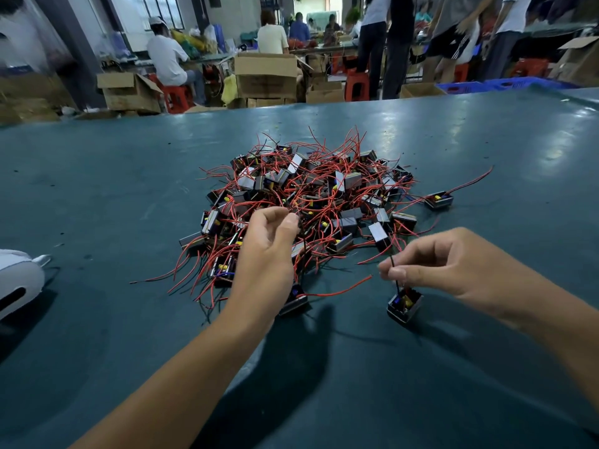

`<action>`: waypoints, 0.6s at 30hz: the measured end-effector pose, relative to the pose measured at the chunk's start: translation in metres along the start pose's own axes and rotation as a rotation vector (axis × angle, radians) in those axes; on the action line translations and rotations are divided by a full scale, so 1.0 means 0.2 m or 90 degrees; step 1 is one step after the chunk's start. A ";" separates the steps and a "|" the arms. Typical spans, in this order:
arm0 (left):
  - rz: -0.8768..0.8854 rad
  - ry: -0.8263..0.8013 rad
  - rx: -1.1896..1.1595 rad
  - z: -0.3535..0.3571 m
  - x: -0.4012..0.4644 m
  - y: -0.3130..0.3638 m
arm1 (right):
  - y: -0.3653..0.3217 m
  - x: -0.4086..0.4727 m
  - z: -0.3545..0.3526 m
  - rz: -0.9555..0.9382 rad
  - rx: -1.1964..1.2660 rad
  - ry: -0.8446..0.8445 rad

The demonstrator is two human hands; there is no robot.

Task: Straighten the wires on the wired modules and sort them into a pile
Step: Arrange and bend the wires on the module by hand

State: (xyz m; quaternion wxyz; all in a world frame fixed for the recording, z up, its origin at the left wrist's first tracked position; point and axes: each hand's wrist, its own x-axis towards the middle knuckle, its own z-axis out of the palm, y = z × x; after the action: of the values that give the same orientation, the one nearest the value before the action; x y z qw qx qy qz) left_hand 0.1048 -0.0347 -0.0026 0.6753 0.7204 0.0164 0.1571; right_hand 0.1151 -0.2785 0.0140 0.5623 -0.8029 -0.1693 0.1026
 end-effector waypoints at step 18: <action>0.241 -0.119 0.322 0.03 -0.07 0.00 | 0.03 0.02 0.29 -0.051 0.247 0.116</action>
State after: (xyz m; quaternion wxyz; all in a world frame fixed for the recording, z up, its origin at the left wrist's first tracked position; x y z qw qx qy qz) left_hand 0.0938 -0.0434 -0.0059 0.4324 0.8670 -0.1410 0.2039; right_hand 0.0988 -0.2280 -0.0119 0.7227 -0.6784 -0.1270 0.0378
